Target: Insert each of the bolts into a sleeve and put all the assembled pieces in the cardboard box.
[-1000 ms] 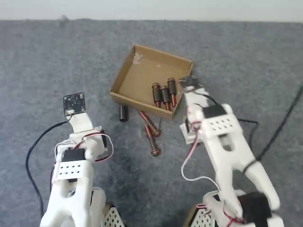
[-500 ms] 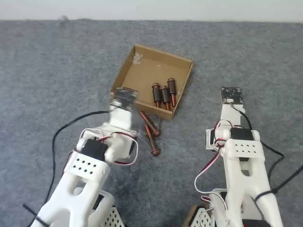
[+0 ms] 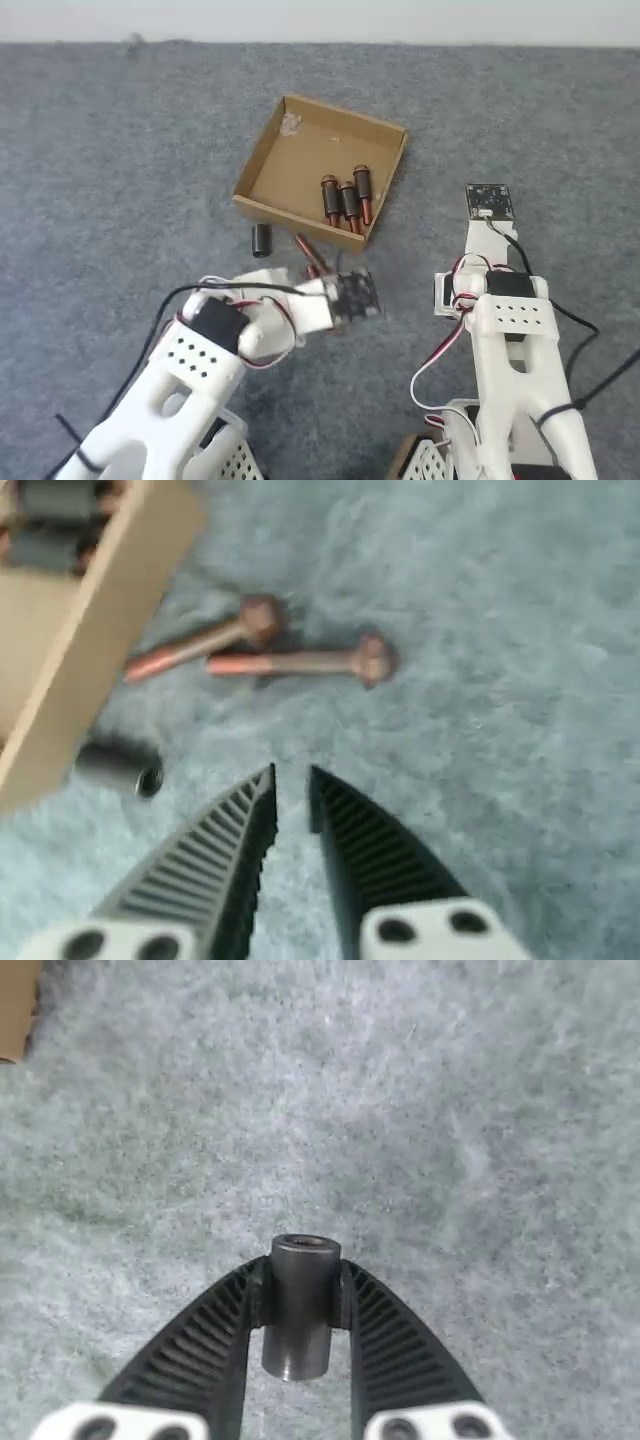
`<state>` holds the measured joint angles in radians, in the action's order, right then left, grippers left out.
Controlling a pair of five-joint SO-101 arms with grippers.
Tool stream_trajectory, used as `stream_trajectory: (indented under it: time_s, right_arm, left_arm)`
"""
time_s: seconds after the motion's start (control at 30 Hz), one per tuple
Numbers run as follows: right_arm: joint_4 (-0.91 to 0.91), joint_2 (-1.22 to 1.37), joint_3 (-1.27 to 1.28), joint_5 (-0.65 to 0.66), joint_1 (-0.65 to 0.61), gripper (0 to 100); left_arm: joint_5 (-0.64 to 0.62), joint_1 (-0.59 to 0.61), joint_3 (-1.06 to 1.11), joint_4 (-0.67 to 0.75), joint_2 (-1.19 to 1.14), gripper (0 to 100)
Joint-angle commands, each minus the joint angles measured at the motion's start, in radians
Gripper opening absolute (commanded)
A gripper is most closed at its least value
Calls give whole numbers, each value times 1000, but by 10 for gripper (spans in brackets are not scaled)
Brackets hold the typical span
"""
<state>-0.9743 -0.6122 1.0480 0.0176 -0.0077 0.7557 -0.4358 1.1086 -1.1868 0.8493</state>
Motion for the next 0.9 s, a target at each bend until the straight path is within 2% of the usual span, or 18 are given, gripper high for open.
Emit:
stream_trajectory:
  time_s: [0.0,0.1,0.27,0.43,0.6,0.73,0.87]
  right_arm:
    - [13,-42,-8,-3,21,8]
    - [12,-45,-8,-3,22,8]
    - [12,-48,-8,-2,22,8]
    - [19,-50,11,80,22,7]
    - [44,-50,25,89,22,7]
    - [44,-50,25,89,22,7]
    - [44,-51,23,89,35,7]
  left_arm:
    - [25,-80,-13,-6,-14,99]
    - [57,-103,-73,-5,-137,100]
    - [100,-74,-236,28,-425,100]
    - [135,-72,-366,29,-612,101]
    - [140,-57,-414,29,-655,102]
    - [216,-44,-397,21,-663,102]
    - [232,-38,-390,57,-666,102]
